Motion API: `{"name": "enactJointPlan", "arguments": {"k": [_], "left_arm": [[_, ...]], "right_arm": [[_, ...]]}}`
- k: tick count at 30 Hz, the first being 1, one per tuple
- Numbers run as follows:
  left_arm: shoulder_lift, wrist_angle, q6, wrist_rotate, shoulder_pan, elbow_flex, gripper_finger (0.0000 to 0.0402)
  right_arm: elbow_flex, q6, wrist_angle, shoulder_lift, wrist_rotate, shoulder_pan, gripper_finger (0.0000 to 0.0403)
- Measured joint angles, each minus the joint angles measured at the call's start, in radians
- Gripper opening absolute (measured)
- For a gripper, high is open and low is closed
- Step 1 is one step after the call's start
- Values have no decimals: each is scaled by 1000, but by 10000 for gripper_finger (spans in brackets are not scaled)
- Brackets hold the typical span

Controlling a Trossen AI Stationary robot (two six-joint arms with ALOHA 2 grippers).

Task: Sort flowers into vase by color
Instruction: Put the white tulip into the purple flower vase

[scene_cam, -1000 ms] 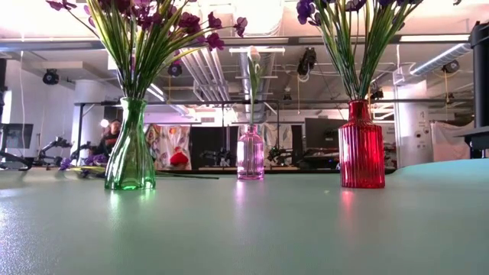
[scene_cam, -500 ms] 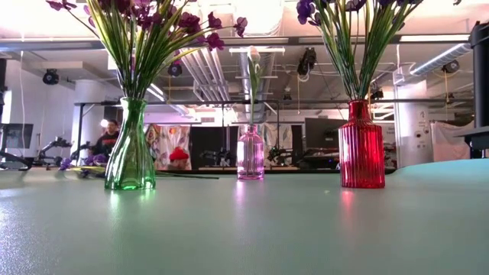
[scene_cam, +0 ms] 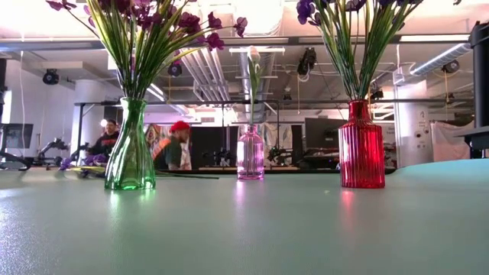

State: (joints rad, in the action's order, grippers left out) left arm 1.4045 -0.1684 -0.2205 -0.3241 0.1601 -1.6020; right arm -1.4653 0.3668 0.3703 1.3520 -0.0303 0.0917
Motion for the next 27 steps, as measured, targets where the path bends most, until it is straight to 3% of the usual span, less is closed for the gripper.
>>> {"name": "enactJointPlan", "arguments": {"k": [5,12,16,27], "left_arm": [[-45,69,7,0,77,0,0],[-53,149,54,0,240,0,0],[-50,215,68,0,334,2,0],[-49,230,97,0,464,75,0]], "right_arm": [[-2,0,-20,-28,138,0,187],[-2,-2,-85,-53,174,0,196],[-2,-35,-129,-71,290,0,196],[-2,-62,-232,-103,325,0,196]]}}
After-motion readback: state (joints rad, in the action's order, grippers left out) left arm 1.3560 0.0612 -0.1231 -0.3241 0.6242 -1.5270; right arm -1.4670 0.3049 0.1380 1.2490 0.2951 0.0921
